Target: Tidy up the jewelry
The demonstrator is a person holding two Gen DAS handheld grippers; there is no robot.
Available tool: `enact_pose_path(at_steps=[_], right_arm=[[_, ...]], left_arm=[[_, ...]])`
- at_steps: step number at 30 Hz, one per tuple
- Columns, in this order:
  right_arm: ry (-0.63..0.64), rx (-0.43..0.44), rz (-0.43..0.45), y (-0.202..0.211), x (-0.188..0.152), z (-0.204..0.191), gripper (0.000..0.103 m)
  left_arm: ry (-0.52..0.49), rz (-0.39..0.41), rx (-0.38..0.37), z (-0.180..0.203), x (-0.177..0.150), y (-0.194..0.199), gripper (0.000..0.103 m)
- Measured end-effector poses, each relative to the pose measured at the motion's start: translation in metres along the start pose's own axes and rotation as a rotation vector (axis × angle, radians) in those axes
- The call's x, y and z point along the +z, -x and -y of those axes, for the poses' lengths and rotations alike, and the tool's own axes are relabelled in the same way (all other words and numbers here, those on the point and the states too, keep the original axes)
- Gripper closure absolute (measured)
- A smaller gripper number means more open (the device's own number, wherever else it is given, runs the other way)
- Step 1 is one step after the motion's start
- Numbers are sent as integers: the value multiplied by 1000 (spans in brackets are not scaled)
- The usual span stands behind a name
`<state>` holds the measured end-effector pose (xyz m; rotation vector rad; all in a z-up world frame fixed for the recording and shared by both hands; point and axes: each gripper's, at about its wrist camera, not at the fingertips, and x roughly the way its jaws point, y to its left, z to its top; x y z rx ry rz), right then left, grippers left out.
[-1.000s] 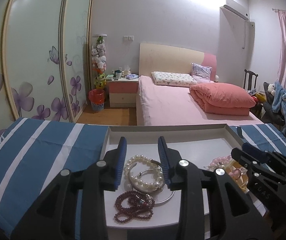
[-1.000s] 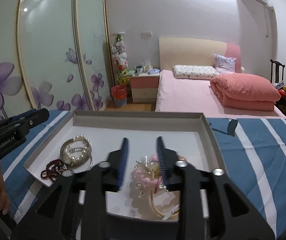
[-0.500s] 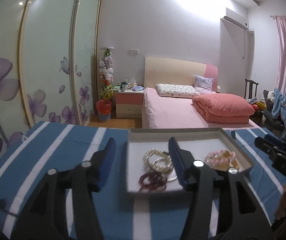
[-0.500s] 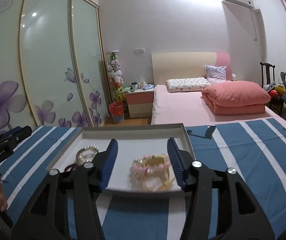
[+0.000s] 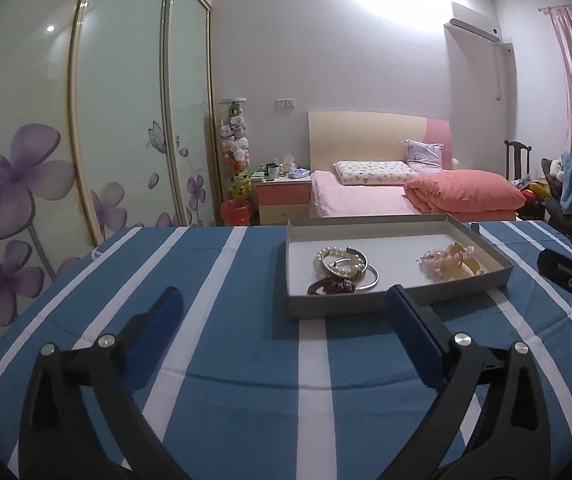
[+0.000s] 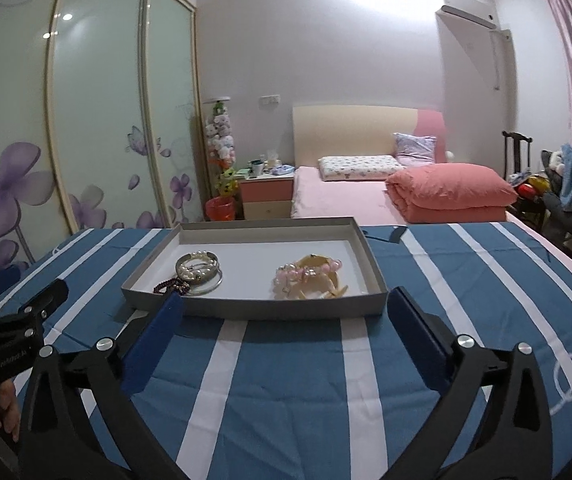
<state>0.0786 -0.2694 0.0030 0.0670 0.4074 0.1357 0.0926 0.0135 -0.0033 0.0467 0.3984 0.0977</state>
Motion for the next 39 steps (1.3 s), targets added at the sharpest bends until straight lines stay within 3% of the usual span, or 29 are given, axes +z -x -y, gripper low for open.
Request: enact_pose_path(at_steps=[9,20,39], right_arm=[[11,-78,54,18,-15,-1,2],[46,-22,123,34,-23,-7,2],[30,-11,115,33,-24,-3,2]], left_arm=[[29,1,25,-3,-8,10,4],[-9,46,30,8,-11,22,4],[-9,54,8,10,-9,24,4]])
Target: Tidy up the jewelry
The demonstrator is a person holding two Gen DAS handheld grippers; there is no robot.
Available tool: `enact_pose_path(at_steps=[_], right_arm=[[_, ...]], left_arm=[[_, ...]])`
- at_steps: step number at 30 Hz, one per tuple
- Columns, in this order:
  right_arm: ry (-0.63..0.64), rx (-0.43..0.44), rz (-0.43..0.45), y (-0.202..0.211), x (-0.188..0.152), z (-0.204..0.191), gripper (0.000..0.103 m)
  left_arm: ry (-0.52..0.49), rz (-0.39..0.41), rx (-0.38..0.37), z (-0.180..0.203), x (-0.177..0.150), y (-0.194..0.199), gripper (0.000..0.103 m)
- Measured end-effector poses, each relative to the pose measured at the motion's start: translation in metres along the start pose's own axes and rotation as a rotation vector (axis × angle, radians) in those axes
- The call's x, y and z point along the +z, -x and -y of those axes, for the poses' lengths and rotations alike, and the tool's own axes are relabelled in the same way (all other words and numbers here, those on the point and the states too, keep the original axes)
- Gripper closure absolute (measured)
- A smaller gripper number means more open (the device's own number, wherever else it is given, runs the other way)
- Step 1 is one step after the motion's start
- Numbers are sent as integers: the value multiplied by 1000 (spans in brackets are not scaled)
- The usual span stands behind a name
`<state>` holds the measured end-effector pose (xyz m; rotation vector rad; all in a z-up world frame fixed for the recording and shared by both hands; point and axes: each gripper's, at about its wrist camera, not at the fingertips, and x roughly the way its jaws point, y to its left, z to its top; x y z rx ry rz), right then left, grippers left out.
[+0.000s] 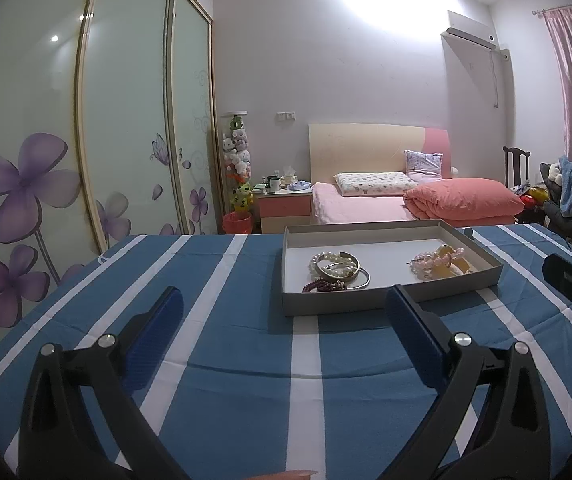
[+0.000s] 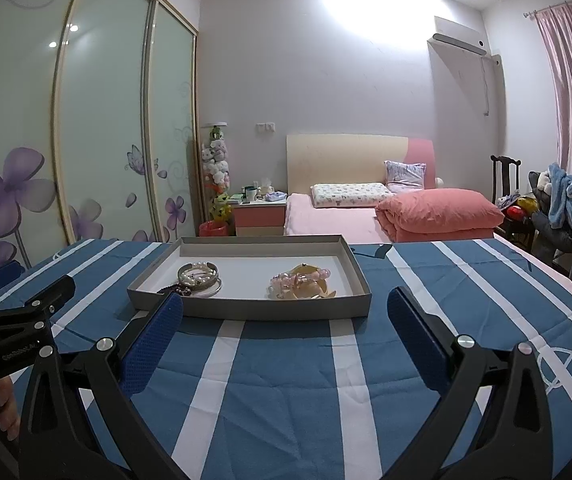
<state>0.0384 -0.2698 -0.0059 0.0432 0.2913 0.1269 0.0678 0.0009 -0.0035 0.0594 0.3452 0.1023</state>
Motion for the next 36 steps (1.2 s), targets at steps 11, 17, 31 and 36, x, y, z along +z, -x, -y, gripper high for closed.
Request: enact_pose_path(at_steps=[11,17,31,36], right_arm=[[-6,1,-1,0,0,1,2],[-7,1,-2,0,0,1,2],[-10,2,-3,0,-1,1,2],[-12,2,-4,0,-1,1,2]], left_arm=[[5,4,-4,2,1,1,4],[4,2,-4,2,1,1,4],[-1,0,-15,5,1,1,4],[0,0,-15,5,1,1,4]])
